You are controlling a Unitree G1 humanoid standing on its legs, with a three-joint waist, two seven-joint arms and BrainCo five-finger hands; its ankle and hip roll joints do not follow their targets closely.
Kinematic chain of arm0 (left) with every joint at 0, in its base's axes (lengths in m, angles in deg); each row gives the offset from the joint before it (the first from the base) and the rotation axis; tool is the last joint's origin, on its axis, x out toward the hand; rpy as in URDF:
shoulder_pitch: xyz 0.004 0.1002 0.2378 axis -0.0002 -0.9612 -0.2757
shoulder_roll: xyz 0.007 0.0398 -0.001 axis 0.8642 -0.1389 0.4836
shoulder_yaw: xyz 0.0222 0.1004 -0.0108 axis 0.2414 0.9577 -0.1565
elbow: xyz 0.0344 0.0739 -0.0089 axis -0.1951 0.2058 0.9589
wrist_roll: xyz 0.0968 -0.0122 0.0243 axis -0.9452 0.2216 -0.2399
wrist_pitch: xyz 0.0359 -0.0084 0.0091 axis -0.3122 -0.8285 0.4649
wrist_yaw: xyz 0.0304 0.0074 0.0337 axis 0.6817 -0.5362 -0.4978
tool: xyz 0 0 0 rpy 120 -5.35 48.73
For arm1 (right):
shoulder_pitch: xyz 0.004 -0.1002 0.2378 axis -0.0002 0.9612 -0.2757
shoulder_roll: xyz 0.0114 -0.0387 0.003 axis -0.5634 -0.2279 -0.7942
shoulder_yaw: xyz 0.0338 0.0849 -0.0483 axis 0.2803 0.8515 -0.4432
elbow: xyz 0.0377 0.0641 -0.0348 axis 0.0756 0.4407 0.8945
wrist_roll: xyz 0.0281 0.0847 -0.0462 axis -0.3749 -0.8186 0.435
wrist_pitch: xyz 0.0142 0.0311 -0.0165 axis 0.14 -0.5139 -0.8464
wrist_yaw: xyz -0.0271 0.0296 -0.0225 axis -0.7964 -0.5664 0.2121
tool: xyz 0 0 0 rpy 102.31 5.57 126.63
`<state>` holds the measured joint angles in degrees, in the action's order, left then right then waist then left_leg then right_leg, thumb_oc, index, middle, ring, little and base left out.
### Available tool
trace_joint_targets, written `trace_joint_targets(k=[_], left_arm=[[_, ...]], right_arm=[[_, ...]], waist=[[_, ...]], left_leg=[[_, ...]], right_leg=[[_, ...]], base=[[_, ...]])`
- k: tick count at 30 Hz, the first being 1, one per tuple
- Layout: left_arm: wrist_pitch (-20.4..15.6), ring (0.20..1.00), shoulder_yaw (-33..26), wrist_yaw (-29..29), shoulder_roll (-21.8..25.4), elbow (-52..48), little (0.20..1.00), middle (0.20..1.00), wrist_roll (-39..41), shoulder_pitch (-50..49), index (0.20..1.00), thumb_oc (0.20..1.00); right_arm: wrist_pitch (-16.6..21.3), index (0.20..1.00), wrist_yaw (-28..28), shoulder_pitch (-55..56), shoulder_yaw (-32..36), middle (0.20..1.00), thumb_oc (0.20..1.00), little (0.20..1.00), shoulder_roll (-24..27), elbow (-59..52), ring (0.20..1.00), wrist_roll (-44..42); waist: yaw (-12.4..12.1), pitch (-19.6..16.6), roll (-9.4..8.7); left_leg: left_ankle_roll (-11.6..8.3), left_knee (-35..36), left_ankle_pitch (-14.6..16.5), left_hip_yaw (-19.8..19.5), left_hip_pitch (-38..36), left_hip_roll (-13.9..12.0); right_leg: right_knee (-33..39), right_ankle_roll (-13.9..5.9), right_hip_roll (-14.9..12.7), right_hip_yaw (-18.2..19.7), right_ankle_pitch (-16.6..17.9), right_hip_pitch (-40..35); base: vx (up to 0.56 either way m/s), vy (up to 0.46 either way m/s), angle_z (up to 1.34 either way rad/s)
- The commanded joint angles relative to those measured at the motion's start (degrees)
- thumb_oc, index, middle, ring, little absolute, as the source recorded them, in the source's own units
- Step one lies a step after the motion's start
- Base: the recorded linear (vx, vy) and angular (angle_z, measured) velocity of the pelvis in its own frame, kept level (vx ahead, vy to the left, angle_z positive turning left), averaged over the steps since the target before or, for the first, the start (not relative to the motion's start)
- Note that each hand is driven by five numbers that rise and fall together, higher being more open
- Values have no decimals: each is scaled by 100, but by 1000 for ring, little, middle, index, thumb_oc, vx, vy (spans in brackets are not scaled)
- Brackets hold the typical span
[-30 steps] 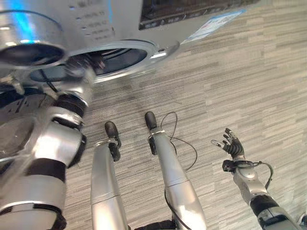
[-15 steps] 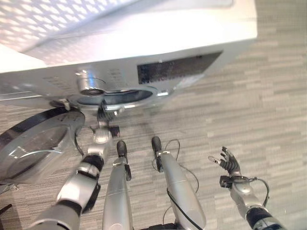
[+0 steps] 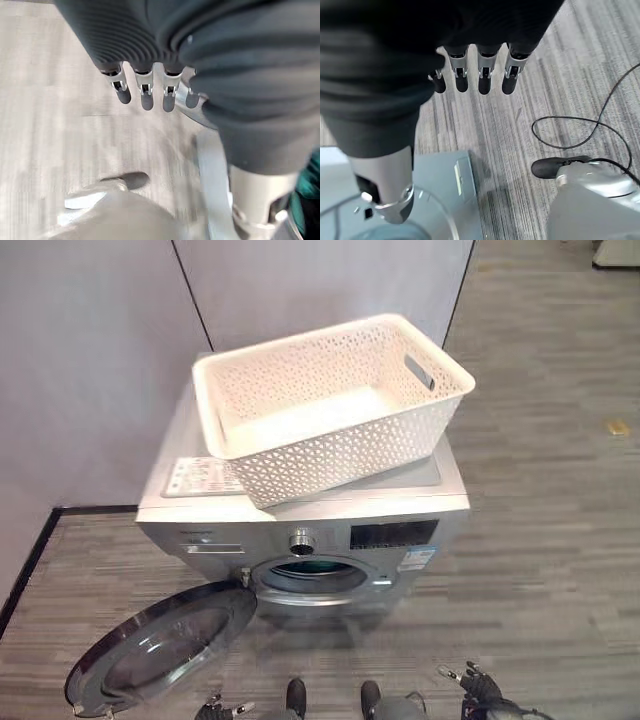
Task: Grab the laundry basket,head to the washer,open it,put in the laundry and shut it.
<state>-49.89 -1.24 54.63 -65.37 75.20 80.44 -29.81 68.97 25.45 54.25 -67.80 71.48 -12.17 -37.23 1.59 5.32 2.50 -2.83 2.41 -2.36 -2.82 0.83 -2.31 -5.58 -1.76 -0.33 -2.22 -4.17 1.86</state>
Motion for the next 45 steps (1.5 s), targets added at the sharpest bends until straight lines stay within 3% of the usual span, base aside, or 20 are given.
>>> trace_joint_targets(k=[1,7,12,14,16,17,19,20,23,24,26,27,30,34,36,39,42,45], left_arm=[[-223,1000,-177,-64,51,-127,1000,1000,-136,470,1000,1000],[-454,1000,211,102,408,-1170,1000,1000,-552,320,1000,1000],[-599,1000,78,-2,1025,-3059,1000,1000,-366,-223,1000,1000],[-649,1000,-54,-11,1222,-3639,1000,1000,-347,-317,1000,1000],[-630,1000,-271,-52,1417,-4203,1000,1000,-277,-362,1000,1000],[-662,1000,-447,-104,1530,-4558,1000,1000,-148,-411,1000,1000],[-716,1000,-749,-132,1647,-4880,1000,1000,43,-593,1000,1000],[-771,1000,-957,-85,1716,-5130,1000,1000,113,-564,1000,1000],[-797,1000,-1123,26,1785,-5249,1000,1000,142,-465,1000,1000],[-790,1000,-1304,143,1896,-5390,1000,1000,56,-384,1000,1000],[-782,1000,-1474,189,1982,-5217,1000,1000,243,-154,1000,1000],[-792,1000,-1485,236,2031,-5054,1000,1000,289,-3,1000,1000],[-775,1000,-1615,499,2766,-4216,1000,1000,104,623,1000,1000],[-750,1000,-1839,972,3661,-3280,1000,1000,-255,1185,1000,1000],[-725,1000,-1864,994,4000,-3075,1000,1000,-320,1332,1000,1000],[-539,1000,-1561,850,4464,-2219,1000,1000,-458,1925,1000,1000],[-465,1000,-917,706,4681,-1465,1000,1000,-474,2872,1000,1000],[-417,1000,-761,590,4666,-1182,1000,1000,-379,3199,1000,1000]], right_arm=[[33,1000,-114,-137,23,1000,1000,1000,182,-33,1000,209],[16,1000,-91,-119,-79,1000,1000,1000,364,63,1000,618],[16,1000,37,-205,84,1000,1000,1000,843,171,1000,1049],[41,1000,69,-161,207,1000,1000,1000,1089,125,1000,1148],[46,1000,71,-101,324,1000,1000,1000,1327,29,1000,1159],[23,1000,52,-93,348,1000,1000,1000,1414,7,1000,1169],[-24,1000,-8,27,408,1000,1000,1000,1410,-3,1000,1190],[-58,1000,-74,109,425,1000,1000,1000,1368,-22,1000,1190],[-84,1000,-125,143,364,1000,1000,1000,1271,-84,1000,1181],[-145,1000,-173,236,341,1000,1000,1000,1145,15,1000,1190],[-245,1000,-213,292,266,1000,1000,1000,977,130,1000,1248],[-264,1000,-203,285,247,1000,1000,1000,924,127,1000,1256],[-323,1000,-413,280,-55,1000,1000,1000,769,24,1000,1382],[-331,1000,-484,395,-93,1000,1000,1000,588,25,1000,1334],[-331,1000,-557,439,-186,1000,1000,1000,572,-24,1000,1356],[-317,1000,-713,599,-421,1000,1000,1000,588,-92,1000,1478],[-231,1000,-976,812,-665,1000,1000,1000,743,-514,1000,1250],[-180,1000,-1050,950,-601,1000,1000,1000,804,-668,1000,1043]], waist=[[-102,275,-105],[-297,379,-36],[-498,568,89],[-502,659,135],[-463,720,119],[-499,754,79],[-509,736,-70],[-499,747,-250],[-489,745,-308],[-471,717,-286],[-381,605,-243],[-386,627,-273],[-362,805,-498],[-304,807,-798],[-270,799,-891],[-211,712,-1031],[-45,822,-1111],[27,798,-1204]], left_leg=[[217,141,-209,29,25,411],[197,-76,-194,-354,-33,416],[-42,72,-660,-837,408,386],[-79,69,-736,-814,605,409],[-54,-74,-606,-352,732,376],[-69,-387,-522,-343,812,365],[-62,-833,-185,-542,756,472],[-60,-1390,349,-689,669,540],[-92,-1425,417,-903,574,404],[-138,-1290,396,-1241,500,302],[-185,-991,513,-1099,256,134],[-154,-1105,596,-1048,316,200],[77,-1756,1091,-621,593,552],[215,-2101,1419,-111,935,614],[229,-2190,1484,21,1062,549],[240,-2210,1476,90,1118,454],[243,-2154,1349,64,1198,370],[221,-2104,1289,50,1299,399]], right_leg=[[337,-147,6,26,316,-34],[74,-72,9,-326,72,-228],[139,-26,33,-880,-12,-105],[138,-41,-6,-1089,-21,-44],[175,-68,-97,-1223,0,-22],[201,-78,-139,-1208,74,11],[296,-104,-244,-1142,213,-15],[320,-155,-413,-1064,295,-22],[319,-172,-468,-1013,341,23],[334,-216,-477,-889,401,41],[398,-332,-560,-755,509,25],[430,-387,-647,-666,582,44],[511,-637,-981,-177,953,257],[871,-999,-1183,322,1433,589],[955,-1079,-1211,422,1569,765],[609,-1014,-1023,411,1291,877],[-203,-905,-540,452,841,987],[-48,-875,-517,372,772,911]], base=[[52,-39,36],[-29,-64,44],[-148,-89,60],[-102,-38,103],[-110,26,91],[-100,48,77],[-106,73,34],[-138,111,-15],[-89,134,-9],[36,277,4],[47,357,-20],[-14,384,-41],[-103,437,-62],[-87,292,-80],[-76,158,-52],[14,141,-47],[-49,111,-23],[-32,10,43]])
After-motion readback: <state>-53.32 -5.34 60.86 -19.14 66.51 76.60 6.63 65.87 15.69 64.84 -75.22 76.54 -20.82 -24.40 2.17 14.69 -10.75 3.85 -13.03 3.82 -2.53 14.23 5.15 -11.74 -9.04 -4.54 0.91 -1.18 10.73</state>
